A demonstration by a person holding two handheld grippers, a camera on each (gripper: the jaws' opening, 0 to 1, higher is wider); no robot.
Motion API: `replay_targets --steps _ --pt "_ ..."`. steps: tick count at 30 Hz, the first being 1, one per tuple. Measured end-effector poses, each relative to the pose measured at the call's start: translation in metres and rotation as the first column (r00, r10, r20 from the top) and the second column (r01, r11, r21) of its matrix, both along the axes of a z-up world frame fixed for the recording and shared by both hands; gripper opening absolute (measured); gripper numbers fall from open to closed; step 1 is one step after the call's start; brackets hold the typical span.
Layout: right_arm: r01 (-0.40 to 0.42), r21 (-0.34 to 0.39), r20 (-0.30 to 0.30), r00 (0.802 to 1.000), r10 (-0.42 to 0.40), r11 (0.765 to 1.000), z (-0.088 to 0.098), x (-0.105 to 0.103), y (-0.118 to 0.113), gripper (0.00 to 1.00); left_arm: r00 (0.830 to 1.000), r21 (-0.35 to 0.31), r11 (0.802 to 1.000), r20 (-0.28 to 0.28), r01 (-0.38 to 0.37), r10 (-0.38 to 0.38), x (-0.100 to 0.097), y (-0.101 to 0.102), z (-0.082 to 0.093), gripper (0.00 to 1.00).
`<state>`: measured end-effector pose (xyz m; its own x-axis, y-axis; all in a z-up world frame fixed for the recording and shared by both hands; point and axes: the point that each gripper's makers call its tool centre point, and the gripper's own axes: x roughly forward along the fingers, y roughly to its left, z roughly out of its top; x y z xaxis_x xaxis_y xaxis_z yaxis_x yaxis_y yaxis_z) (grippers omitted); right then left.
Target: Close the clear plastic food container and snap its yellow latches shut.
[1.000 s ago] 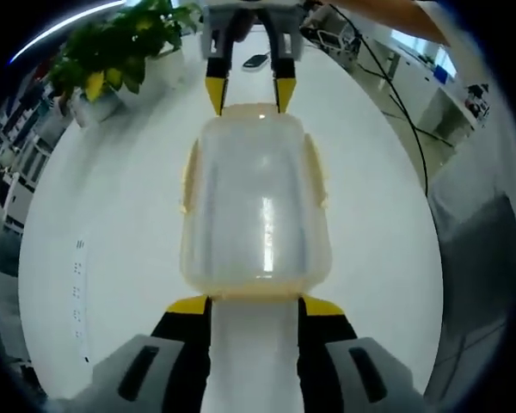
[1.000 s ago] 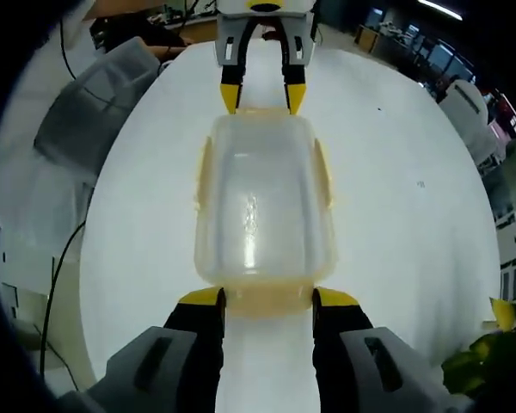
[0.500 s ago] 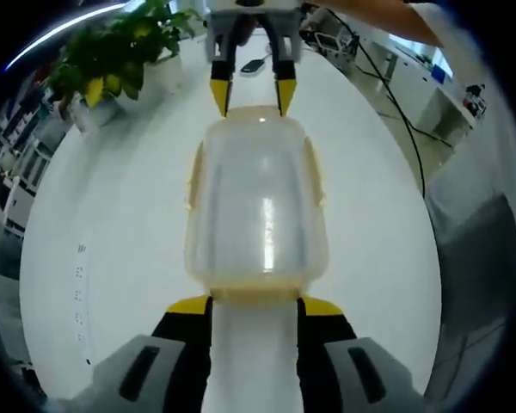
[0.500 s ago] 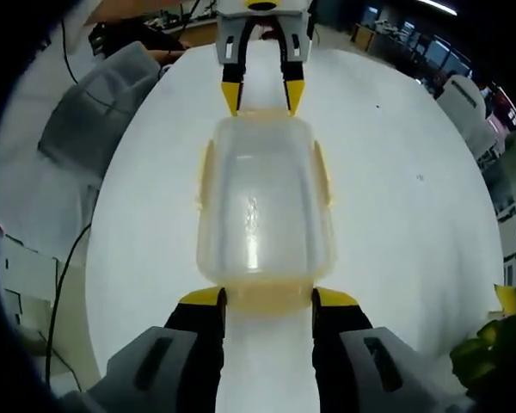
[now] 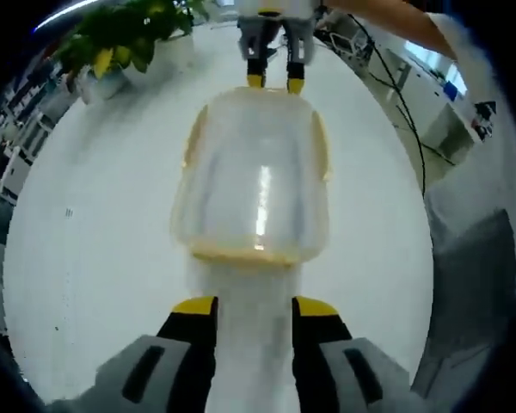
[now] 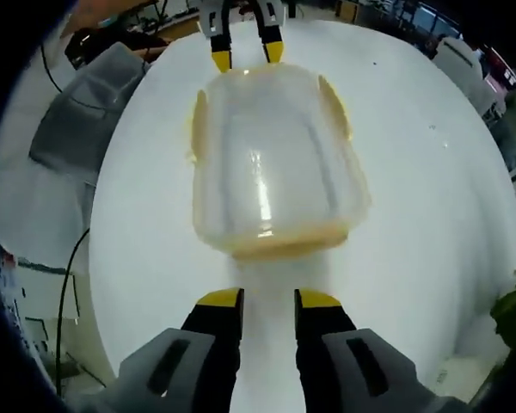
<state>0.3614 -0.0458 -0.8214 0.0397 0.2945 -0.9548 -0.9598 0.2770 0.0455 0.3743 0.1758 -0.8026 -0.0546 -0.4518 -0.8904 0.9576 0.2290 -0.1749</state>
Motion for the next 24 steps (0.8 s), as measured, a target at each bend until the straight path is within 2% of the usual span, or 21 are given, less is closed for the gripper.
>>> replay_targets --steps 1,2,4,6,7,8,9,10,11,13,14,15,16,17,18,19,20,21,22,23,24 --pt "0.032 0.0 0.011 0.999 -0.032 0.999 0.001 0.003 -0.002 0.21 0.993 -0.035 0.994 -0.065 -0.1 0.098 0.001 0.001 0.003 0.49" --pt "0.064 -0.003 0.022 0.998 -0.064 0.998 0.003 0.007 -0.005 0.21 0.987 -0.056 0.988 -0.083 -0.142 0.137 0.003 0.002 0.005 0.52" --pt "0.151 -0.001 0.045 0.988 -0.151 0.989 0.009 0.015 -0.011 0.21 0.982 -0.111 0.978 -0.087 -0.178 0.169 0.006 0.006 0.011 0.53" --pt "0.238 0.044 0.062 0.969 -0.24 0.97 0.02 0.021 -0.01 0.26 0.966 -0.111 0.96 -0.059 -0.258 0.252 0.015 0.015 0.012 0.52" --pt "0.284 0.071 0.057 0.956 -0.288 0.956 0.025 0.023 -0.008 0.29 0.943 -0.105 0.937 -0.046 -0.333 0.33 0.021 0.021 0.012 0.52" --pt "0.352 0.115 0.042 0.932 -0.359 0.929 0.032 0.026 -0.005 0.33 0.932 -0.109 0.926 -0.061 -0.363 0.358 0.021 0.023 0.013 0.52" --pt "0.395 0.156 0.03 0.914 -0.404 0.905 0.038 0.029 -0.001 0.35 0.899 -0.121 0.894 -0.136 -0.431 0.415 0.016 0.02 0.016 0.49" --pt "0.448 0.214 0.006 0.888 -0.46 0.868 0.046 0.032 0.004 0.36 0.882 -0.108 0.885 -0.201 -0.452 0.426 0.009 0.019 0.019 0.42" --pt "0.487 0.25 -0.024 0.867 -0.498 0.837 0.051 0.034 0.008 0.35 0.849 -0.151 0.852 -0.272 -0.502 0.452 0.006 0.011 0.026 0.35" --pt "0.604 0.308 -0.156 0.795 -0.587 0.735 0.059 0.032 0.017 0.33 0.834 -0.231 0.814 -0.306 -0.533 0.459 0.009 0.0 0.036 0.29" --pt "0.663 0.32 -0.241 0.748 -0.619 0.677 0.061 0.029 0.021 0.33 0.798 -0.252 0.77 -0.342 -0.586 0.496 0.013 -0.006 0.04 0.31" --pt "0.698 0.324 -0.287 0.715 -0.637 0.639 0.062 0.029 0.023 0.34 0.784 -0.255 0.754 -0.355 -0.605 0.509 0.014 -0.007 0.042 0.35" --pt "0.765 0.31 -0.348 0.644 -0.682 0.565 0.06 0.031 0.023 0.34 0.75 -0.284 0.704 -0.386 -0.651 0.538 0.019 -0.013 0.046 0.38" --pt "0.791 0.306 -0.379 0.612 -0.694 0.53 0.06 0.031 0.023 0.34 0.701 -0.3 0.644 -0.439 -0.704 0.562 0.024 -0.018 0.051 0.39" --pt "0.807 0.311 -0.406 0.591 -0.697 0.502 0.059 0.033 0.024 0.32 0.612 -0.278 0.563 -0.538 -0.778 0.58 0.025 -0.022 0.056 0.36" --pt "0.822 0.316 -0.43 0.57 -0.7 0.474 0.058 0.034 0.025 0.29 0.571 -0.262 0.53 -0.577 -0.807 0.584 0.026 -0.024 0.056 0.34" --pt "0.835 0.306 -0.446 0.55 -0.706 0.457 0.056 0.032 0.025 0.28 0.545 -0.241 0.515 -0.594 -0.823 0.592 0.026 -0.023 0.054 0.33" --pt "0.843 0.295 -0.448 0.538 -0.714 0.45 0.053 0.032 0.024 0.28 0.538 -0.233 0.509 -0.585 -0.829 0.608 0.027 -0.022 0.05 0.33" --pt "0.838 0.296 -0.442 0.545 -0.712 0.458 0.051 0.032 0.024 0.27 0.547 -0.228 0.522 -0.571 -0.822 0.612 0.028 -0.021 0.046 0.33" --pt "0.837 0.288 -0.44 0.547 -0.712 0.466 0.047 0.03 0.026 0.27 0.547 -0.211 0.532 -0.56 -0.82 0.622 0.026 -0.022 0.042 0.31" --pt "0.837 0.272 -0.441 0.547 -0.711 0.475 0.045 0.026 0.027 0.26 0.539 -0.197 0.53 -0.556 -0.825 0.632 0.026 -0.022 0.04 0.3"
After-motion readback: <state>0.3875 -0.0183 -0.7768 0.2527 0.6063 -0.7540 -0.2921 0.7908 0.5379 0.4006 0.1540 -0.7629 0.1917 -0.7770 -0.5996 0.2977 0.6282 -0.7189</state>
